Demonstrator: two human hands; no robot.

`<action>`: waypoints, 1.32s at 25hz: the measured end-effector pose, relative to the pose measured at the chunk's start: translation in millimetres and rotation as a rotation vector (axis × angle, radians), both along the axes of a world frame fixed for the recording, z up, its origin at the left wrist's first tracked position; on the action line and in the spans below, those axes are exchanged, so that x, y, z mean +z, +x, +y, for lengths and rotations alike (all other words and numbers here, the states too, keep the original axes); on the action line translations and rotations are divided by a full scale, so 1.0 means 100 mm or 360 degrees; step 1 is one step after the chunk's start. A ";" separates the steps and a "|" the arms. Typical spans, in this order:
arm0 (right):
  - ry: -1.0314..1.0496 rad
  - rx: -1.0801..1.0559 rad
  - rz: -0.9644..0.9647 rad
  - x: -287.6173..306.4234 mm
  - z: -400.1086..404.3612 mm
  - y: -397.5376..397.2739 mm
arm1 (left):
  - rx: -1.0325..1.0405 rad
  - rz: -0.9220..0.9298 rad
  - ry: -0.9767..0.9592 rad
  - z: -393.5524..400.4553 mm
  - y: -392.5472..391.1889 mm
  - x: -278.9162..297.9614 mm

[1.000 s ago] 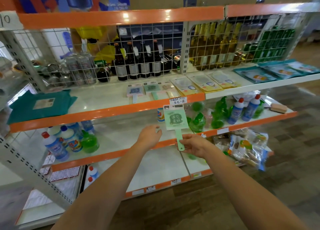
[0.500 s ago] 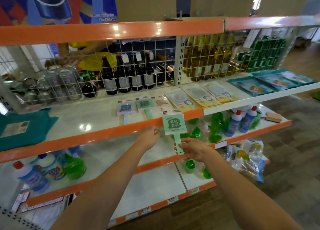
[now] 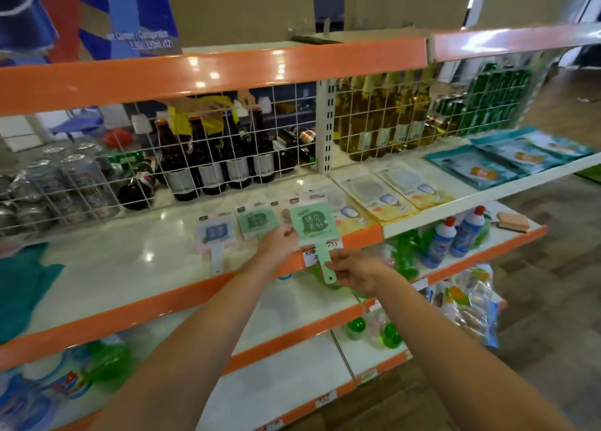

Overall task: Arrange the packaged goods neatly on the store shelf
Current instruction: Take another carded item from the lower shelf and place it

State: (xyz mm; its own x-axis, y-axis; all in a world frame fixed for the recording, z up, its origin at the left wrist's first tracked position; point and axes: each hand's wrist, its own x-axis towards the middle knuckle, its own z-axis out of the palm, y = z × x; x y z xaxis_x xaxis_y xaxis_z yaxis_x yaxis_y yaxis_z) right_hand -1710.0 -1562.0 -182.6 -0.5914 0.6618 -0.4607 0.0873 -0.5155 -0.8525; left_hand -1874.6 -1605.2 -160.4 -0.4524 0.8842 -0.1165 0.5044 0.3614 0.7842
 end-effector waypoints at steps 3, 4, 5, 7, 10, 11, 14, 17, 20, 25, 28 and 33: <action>0.0025 0.0047 -0.0033 0.03 0.30 -0.06 | 0.0117 -0.0216 0.0001 0.29 -0.07 0.02; 0.0037 0.0062 -0.0027 0.05 0.38 -0.09 | 0.0177 -0.0344 0.0029 0.36 -0.10 0.03; 0.0045 0.0086 -0.0014 0.07 0.48 -0.11 | 0.0266 -0.0513 0.0061 0.45 -0.11 0.05; 0.0048 0.0147 0.0010 0.12 0.71 -0.15 | 0.0428 -0.0817 0.0134 0.64 -0.12 0.11; 0.0119 0.0267 -0.0054 0.25 1.11 -0.19 | 0.0541 -0.0938 0.0167 0.90 -0.19 0.15; 0.0198 0.0301 -0.0114 0.29 1.23 -0.19 | 0.0563 -0.0888 0.0154 0.95 -0.22 0.15; 0.0315 0.0326 -0.0168 0.34 1.56 -0.18 | 0.0619 -0.0720 0.0112 1.07 -0.27 0.10; 0.0354 0.0379 -0.0217 0.31 1.75 -0.18 | 0.0706 -0.0586 0.0031 1.11 -0.34 0.03; 0.0438 0.0512 -0.0320 0.25 1.85 -0.28 | 0.0751 -0.0320 -0.0088 1.15 -0.47 -0.10; 0.0523 0.0577 -0.0367 0.22 1.87 -0.53 | 0.0594 0.0380 -0.0385 1.10 -0.44 -0.03; 0.0650 0.0605 -0.0434 0.18 1.87 -0.65 | 0.0527 0.0584 -0.0491 1.10 -0.43 -0.05; 0.0710 0.0646 -0.0488 0.19 1.81 -0.74 | 0.0445 0.0804 -0.0606 1.13 -0.44 -0.08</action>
State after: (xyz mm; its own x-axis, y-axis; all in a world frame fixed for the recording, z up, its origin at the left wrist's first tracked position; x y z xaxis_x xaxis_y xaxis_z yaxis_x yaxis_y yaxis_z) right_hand -1783.9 -1381.0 -163.5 -0.7192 0.5806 -0.3816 0.4717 0.0047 -0.8818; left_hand -1918.6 -1491.8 -168.3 -0.7380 0.6657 -0.1104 0.6222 0.7346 0.2705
